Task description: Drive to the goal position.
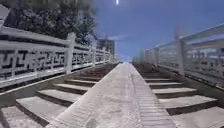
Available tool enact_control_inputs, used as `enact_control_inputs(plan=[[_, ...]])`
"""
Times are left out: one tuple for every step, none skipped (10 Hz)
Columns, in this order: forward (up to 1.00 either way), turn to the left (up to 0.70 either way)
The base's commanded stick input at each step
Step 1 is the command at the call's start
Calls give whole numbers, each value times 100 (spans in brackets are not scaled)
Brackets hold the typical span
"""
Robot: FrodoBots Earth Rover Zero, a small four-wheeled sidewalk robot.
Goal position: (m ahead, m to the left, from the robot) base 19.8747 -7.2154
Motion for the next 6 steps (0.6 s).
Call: enact_control_inputs(plan=[[45, 0], [45, 0], [45, 0], [45, 0], [45, 0], [45, 0]])
